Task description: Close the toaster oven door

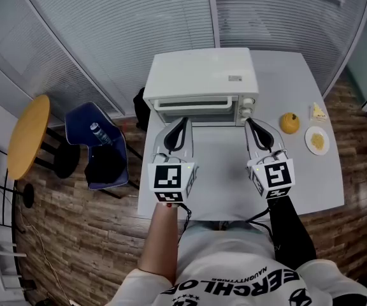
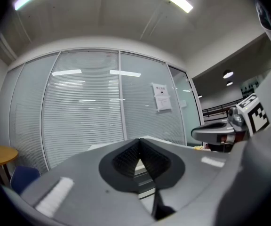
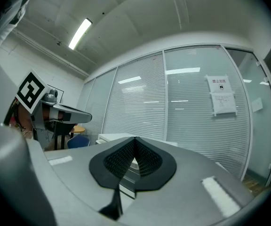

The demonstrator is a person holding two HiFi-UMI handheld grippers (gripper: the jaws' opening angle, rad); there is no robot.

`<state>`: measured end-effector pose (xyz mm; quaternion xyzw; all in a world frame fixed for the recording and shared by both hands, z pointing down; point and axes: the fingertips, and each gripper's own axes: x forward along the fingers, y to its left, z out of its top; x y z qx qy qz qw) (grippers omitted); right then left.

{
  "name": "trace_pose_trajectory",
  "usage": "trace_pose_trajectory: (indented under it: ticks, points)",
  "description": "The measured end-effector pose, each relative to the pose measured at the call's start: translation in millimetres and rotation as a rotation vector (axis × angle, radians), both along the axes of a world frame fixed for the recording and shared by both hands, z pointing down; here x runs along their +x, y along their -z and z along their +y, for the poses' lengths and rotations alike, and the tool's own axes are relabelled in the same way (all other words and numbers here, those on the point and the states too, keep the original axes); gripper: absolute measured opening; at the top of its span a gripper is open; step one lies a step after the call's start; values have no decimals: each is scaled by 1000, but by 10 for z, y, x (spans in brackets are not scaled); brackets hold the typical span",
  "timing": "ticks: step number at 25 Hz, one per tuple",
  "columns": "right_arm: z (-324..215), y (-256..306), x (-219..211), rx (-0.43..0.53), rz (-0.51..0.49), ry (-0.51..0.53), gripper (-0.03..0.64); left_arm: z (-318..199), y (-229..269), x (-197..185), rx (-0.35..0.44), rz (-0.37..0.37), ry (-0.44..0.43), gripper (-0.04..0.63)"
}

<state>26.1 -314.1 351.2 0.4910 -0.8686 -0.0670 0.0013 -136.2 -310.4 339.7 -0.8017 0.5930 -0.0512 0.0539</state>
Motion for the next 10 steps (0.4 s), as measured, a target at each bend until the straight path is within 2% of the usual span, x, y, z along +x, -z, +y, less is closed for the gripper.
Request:
trace_pose_trajectory:
  ticks: [10]
  points:
    - [31,-36,-2,-9,7,13,3,76,-25,21,-5,-2,0,57]
